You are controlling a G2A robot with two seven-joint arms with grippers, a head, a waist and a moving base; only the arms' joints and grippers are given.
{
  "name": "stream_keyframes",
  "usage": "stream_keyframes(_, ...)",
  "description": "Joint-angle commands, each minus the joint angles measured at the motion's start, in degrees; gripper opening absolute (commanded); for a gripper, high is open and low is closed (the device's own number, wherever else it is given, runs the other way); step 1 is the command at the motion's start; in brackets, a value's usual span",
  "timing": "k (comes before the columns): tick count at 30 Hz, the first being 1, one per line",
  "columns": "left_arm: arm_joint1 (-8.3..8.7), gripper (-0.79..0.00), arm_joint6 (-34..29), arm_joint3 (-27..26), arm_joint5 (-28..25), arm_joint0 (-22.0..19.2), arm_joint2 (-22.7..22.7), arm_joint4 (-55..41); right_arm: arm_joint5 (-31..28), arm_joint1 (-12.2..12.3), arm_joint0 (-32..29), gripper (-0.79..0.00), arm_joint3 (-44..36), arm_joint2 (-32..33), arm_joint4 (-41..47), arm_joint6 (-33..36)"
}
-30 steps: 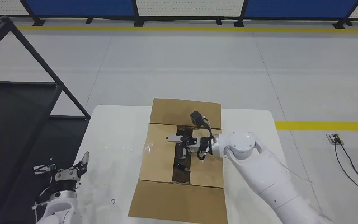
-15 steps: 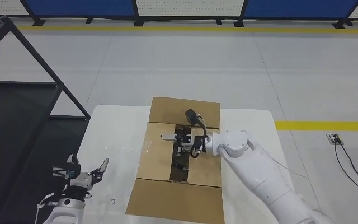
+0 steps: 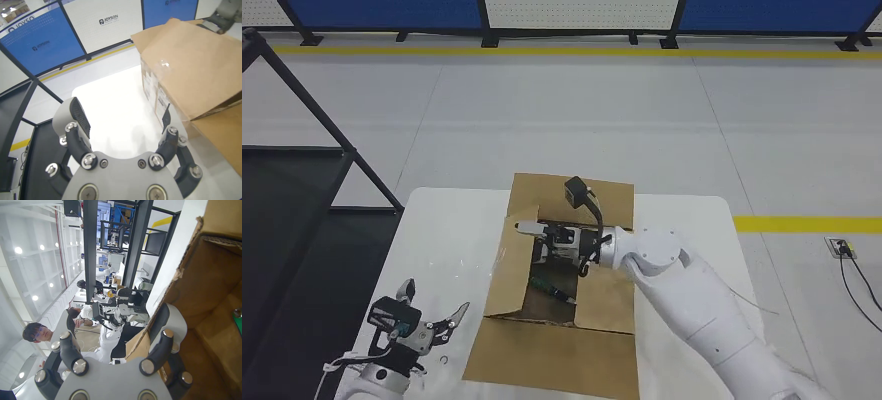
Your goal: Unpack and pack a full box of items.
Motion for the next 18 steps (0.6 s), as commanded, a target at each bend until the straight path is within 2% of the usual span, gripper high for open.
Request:
stream_keyframes(1, 0.18, 0.0, 0.5, -1.6, -2.7, 1.1, -0.1, -0.1, -0.5, -0.6, 0.5, 0.0, 0.0, -0.7, 0.7, -0.5)
stream_keyframes(4, 0.38, 0.0, 1.2, -3.9, -5.4, 2.8, -0.5, -0.8, -1.6, -1.6, 1.5, 0.0, 0.6, -1.9, 1.6, -0.9)
stream_keyframes(9, 0.53, 0.0, 2.0, -6.8, -6.2, 4.7, -0.3, -0.7, -4.0, -3.6, 3.6, 0.0, 3.2, -4.1, 3.6, -0.3)
stream_keyframes(12, 0.42, 0.0, 2.3, -7.5, -4.4, 4.6, 0.4, -2.2, -5.0, -4.8, 5.0, 0.0, 5.5, -5.2, 5.0, 0.8)
stream_keyframes(18, -0.16, 0.0, -0.2, -6.5, 3.8, 1.4, 3.0, -7.0, -6.8, -6.9, 7.2, 0.0, 9.9, -6.7, 7.5, 4.5)
